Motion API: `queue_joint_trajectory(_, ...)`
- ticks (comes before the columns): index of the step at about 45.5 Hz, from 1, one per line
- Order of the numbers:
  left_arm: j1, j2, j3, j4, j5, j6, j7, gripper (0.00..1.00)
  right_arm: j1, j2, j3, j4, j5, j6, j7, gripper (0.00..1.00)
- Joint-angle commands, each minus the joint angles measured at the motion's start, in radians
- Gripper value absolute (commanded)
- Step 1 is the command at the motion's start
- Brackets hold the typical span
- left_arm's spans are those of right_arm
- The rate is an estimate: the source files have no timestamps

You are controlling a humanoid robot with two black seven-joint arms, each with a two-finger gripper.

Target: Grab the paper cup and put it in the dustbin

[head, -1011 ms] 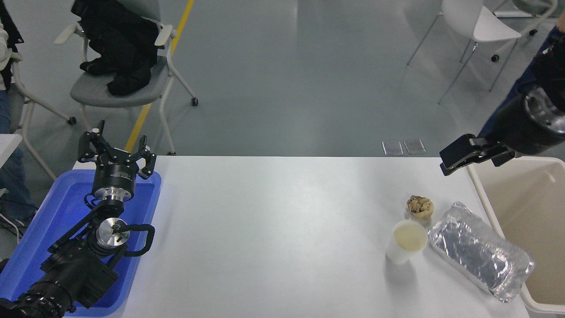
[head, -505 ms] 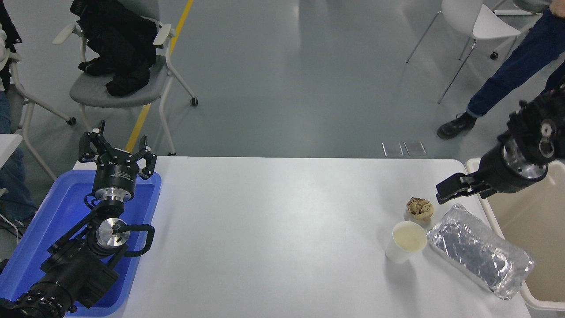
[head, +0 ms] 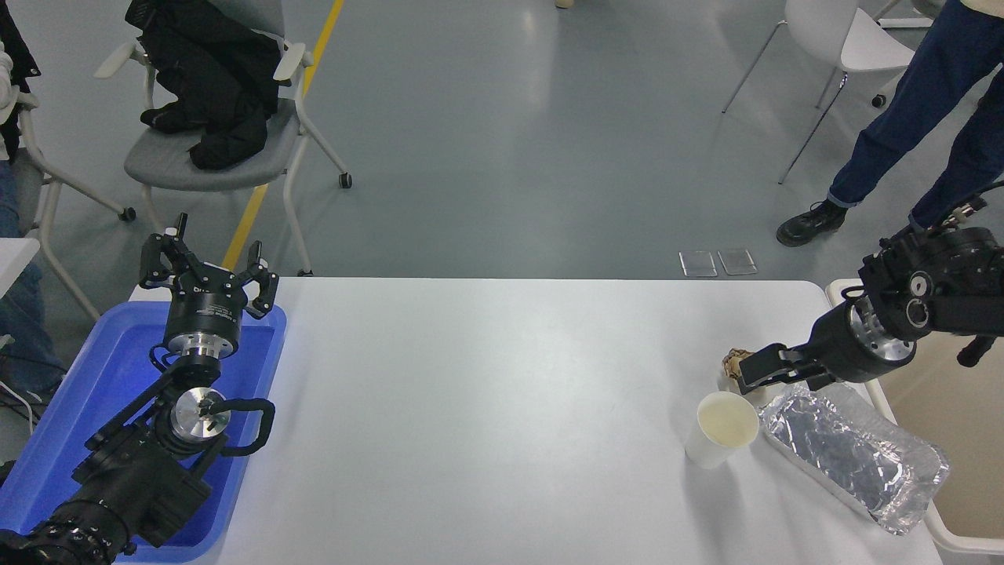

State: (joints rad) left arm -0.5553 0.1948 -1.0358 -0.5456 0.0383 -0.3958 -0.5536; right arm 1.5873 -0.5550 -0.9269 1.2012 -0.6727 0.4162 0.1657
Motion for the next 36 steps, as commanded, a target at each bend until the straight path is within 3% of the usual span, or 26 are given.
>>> queue_joint_trajectory(1,-0.002,0.0,-0.001,0.001,0.0,0.0,0.0,0.99,-0.111,0.03,0.059,-0.058,-0.001,-0.03,0.0,1.0)
queue_joint_trajectory(21,0.0,0.0,0.0,-0.001,0.0,0.0,0.0,0.99,-0.244,0.046,0.131,-0.129,-0.031,-0.053,0.002,0.98)
queue_joint_trajectory(23,0.0,0.0,0.0,-0.001,0.0,0.0,0.0,0.99,-0.245,0.046,0.131,-0.134,-0.034,-0.053,0.002,0.91)
queue_joint_trajectory(25,0.0,0.0,-0.001,0.001,0.0,0.0,0.0,0.99,-0.248,0.047,0.131,-0.14,-0.039,-0.054,0.002,0.73)
queue_joint_trajectory(27,0.0,0.0,0.0,0.001,0.0,0.0,0.0,0.99,-0.253,0.049,0.131,-0.143,-0.047,-0.054,0.002,0.62)
queue_joint_trajectory(32,0.0,0.0,0.0,-0.001,0.0,0.0,0.0,0.99,-0.257,0.05,0.131,-0.15,-0.051,-0.065,0.005,0.43)
queue_joint_trajectory(36,-0.002,0.0,0.0,-0.001,0.0,0.0,0.0,0.99,-0.26,0.053,0.131,-0.152,-0.051,-0.076,0.005,0.37)
